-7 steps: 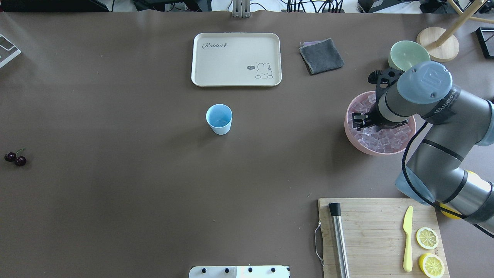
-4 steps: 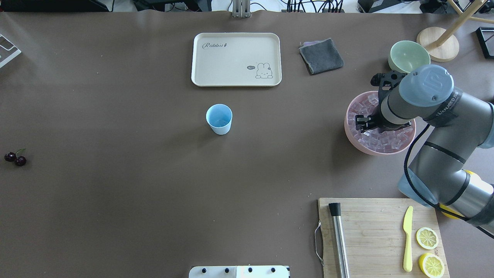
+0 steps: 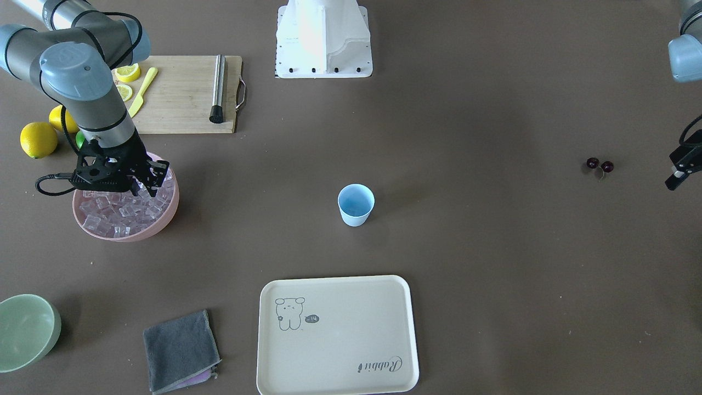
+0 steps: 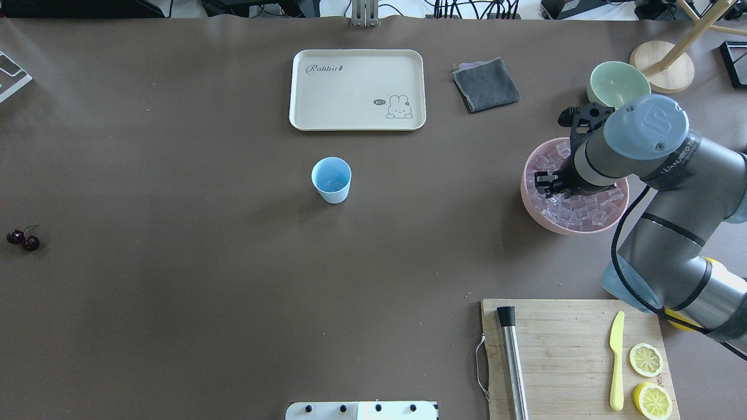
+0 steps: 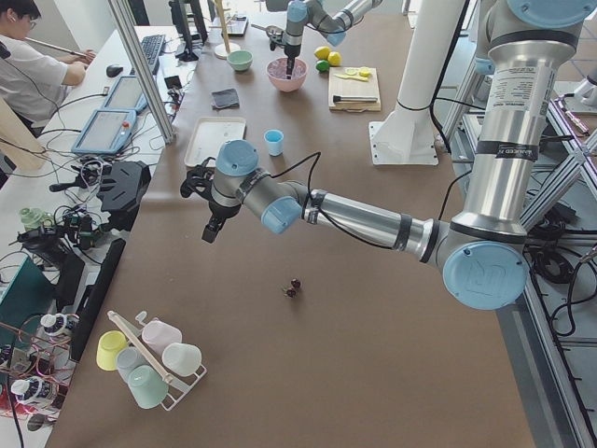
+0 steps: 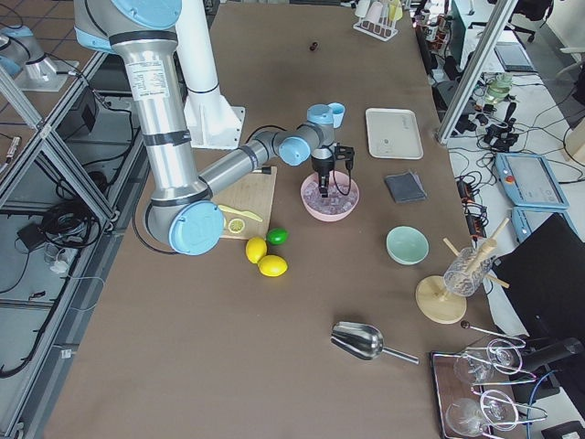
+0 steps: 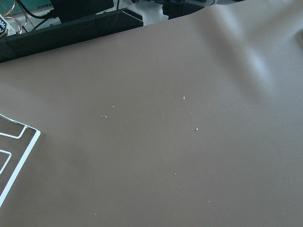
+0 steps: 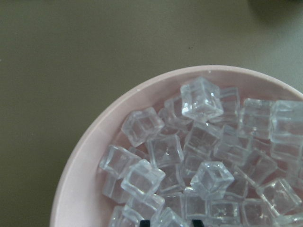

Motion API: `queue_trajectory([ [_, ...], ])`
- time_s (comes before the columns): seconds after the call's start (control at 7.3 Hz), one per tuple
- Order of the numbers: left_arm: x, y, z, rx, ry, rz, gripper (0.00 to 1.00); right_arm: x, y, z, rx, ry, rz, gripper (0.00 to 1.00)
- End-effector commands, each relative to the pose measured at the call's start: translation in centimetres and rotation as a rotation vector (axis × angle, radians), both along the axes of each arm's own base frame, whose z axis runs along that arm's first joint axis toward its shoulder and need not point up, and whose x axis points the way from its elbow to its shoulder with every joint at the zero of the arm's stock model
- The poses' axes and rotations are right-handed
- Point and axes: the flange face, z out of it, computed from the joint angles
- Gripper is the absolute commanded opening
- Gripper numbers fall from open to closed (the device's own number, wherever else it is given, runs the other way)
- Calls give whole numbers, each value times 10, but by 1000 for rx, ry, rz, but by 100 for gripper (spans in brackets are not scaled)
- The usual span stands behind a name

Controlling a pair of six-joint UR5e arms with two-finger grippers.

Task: Put ice and cherries in cup
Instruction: 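Lower the right gripper, grasp another ice cube and lift it, then carry the ice cube with the right gripper over the light-blue cup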

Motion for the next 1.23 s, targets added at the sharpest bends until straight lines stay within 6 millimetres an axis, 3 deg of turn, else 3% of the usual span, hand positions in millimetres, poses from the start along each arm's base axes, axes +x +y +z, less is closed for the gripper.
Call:
queue_trajectory([
  [0.0, 2, 0, 0, 0, 0, 3, 99, 39, -7, -39, 52, -58, 54, 0],
  [0.14, 2, 0, -2, 1, 6, 7, 99, 55, -7, -60, 86, -89, 77, 0],
  [0.55, 7, 5, -17, 19, 21, 15, 99, 33, -33, -177, 140, -260, 207, 0],
  [0.82, 15, 7, -25, 2, 39, 8, 99, -16, -20, -206, 204, -257, 207, 0],
  [0.96, 19, 8, -24, -11, 43, 6, 99, -49, -26, -225, 231, -246, 227, 0],
  [1.1, 27, 9, -25, -14, 46, 17, 99, -69, -17, -233, 232, -251, 223, 0],
])
